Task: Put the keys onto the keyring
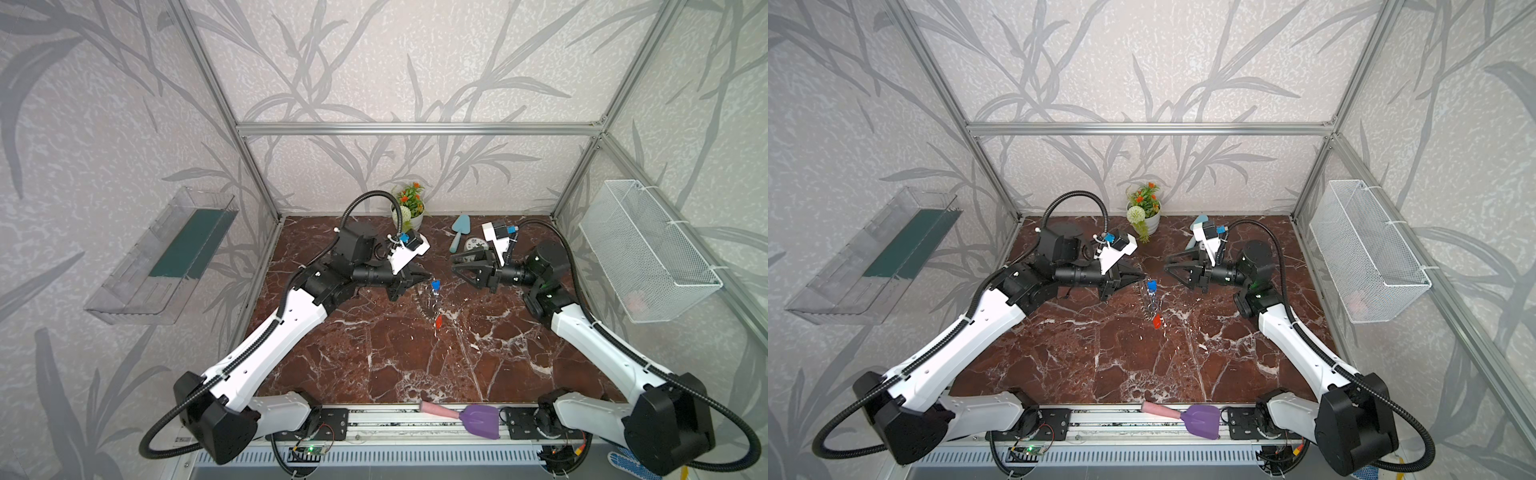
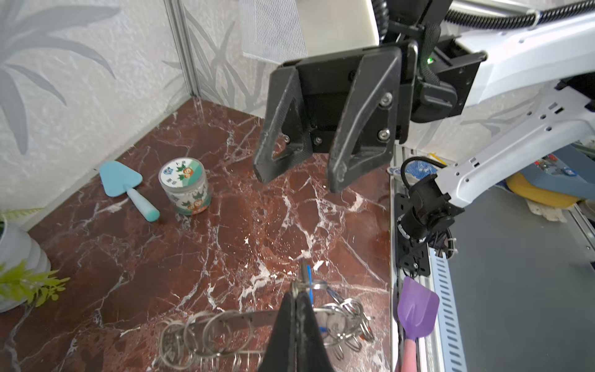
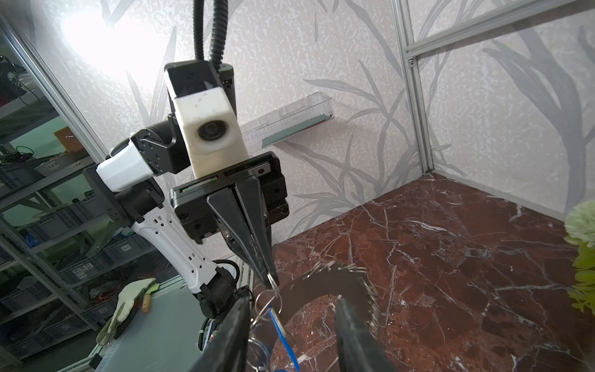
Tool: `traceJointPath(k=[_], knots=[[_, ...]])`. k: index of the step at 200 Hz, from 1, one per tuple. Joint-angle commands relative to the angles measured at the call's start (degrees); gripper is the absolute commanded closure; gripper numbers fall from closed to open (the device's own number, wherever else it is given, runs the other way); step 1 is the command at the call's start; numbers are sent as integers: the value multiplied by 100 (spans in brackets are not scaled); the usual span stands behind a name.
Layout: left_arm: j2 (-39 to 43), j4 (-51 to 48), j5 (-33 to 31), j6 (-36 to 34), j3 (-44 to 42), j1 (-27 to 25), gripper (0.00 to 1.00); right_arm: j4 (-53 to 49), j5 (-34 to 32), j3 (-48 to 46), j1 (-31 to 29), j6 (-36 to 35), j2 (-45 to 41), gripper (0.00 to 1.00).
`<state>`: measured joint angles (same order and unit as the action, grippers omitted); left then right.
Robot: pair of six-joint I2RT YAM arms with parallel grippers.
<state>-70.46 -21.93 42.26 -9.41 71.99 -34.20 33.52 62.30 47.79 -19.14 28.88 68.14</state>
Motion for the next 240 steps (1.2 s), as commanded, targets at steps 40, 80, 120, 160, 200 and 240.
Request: traceJointPath(k=[40, 80, 120, 160, 200, 240], knots=[[442, 2946, -212, 1511, -985, -170, 100, 108, 76, 55, -11, 238, -11, 54], [430, 3862, -404, 1962, -1349, -299, 100, 208, 159, 132, -10, 293, 92, 51], [335, 4372, -302, 2345, -1519, -331, 100, 465, 220, 161, -11, 454, 238, 51], [294, 4451, -361, 2400, -1554, -355, 100, 844, 309, 126, -42, 727, 353, 60], [269, 4418, -450, 2391, -1562, -355, 100, 1029, 352, 108, -64, 730, 376, 70], [229, 4452, -624, 2464, -1582, -364, 100, 1034, 370, 73, -65, 730, 393, 86]])
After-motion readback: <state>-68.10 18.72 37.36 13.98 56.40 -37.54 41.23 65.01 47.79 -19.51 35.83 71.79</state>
